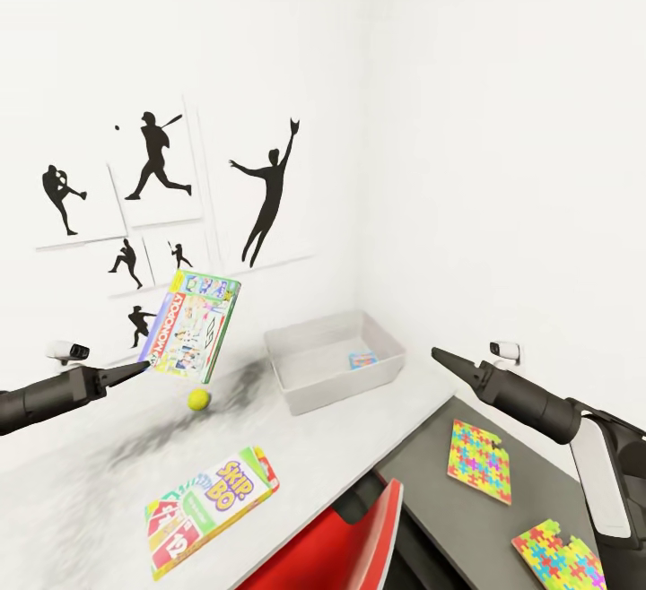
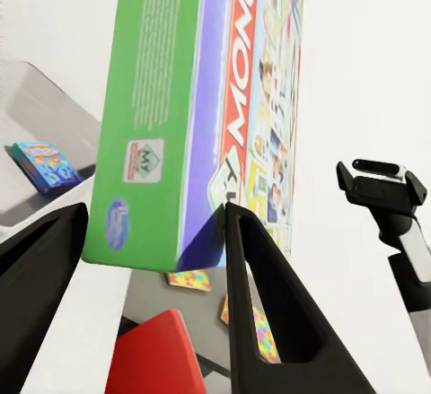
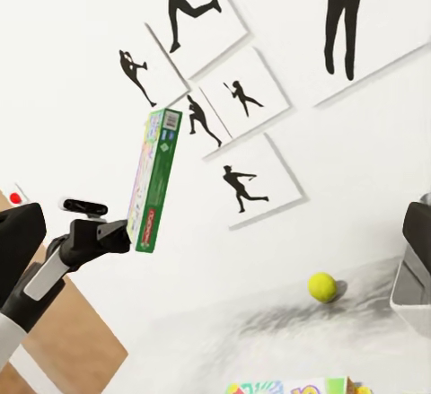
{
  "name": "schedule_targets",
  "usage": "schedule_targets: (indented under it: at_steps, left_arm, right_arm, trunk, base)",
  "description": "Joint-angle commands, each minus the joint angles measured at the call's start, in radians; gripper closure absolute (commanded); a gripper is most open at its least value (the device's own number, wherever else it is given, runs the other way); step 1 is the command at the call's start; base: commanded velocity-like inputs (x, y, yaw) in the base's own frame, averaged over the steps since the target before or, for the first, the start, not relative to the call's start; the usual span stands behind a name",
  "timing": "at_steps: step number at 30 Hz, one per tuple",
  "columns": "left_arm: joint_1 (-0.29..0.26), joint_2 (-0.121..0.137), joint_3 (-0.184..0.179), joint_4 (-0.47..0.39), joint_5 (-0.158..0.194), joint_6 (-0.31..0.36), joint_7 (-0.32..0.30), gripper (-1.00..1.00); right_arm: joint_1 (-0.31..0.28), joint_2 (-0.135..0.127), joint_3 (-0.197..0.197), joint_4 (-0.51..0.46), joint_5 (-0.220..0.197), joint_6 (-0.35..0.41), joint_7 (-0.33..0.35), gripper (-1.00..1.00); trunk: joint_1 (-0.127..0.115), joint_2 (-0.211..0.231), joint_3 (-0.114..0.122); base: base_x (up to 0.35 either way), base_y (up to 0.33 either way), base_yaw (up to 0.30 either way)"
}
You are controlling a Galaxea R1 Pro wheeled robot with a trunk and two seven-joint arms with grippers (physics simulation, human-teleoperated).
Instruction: Put all the toys in the child's room - the three board games (two on the bed and one on the table), the two jigsaw puzzles on the table, and the tennis ball on the table - inside the toy box on the table in the child's room.
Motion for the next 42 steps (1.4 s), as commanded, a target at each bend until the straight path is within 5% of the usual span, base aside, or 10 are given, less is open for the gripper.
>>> schedule_targets:
  at_steps: [1, 11, 42]
  left_arm:
    - [0.0, 0.0, 0.0, 0.0, 0.002, 0.01, -0.002, 1.0]
    - [0.0, -0.001, 0.0, 0.0, 0.003, 0.01, -0.001, 1.0]
    - [0.0, -0.002, -0.001, 0.001, 0.002, 0.012, 0.0, 1.0]
  right_arm:
    - [0.0, 0.0, -0.001, 0.0, -0.002, 0.005, 0.002, -1.0]
    - [0.0, -0.001, -0.002, 0.0, -0.003, 0.005, 0.008, -1.0]
    - [0.0, -0.002, -0.004, 0.002, -0.003, 0.006, 0.012, -1.0]
  trunk:
    - [0.0, -0.001, -0.001]
    - [0.0, -0.001, -0.003]
    - [0.0, -0.001, -0.003]
  base:
    - [0.003, 0.0, 0.072]
    - [0.007, -0.086, 0.178]
    - [0.053, -0.002, 0.003]
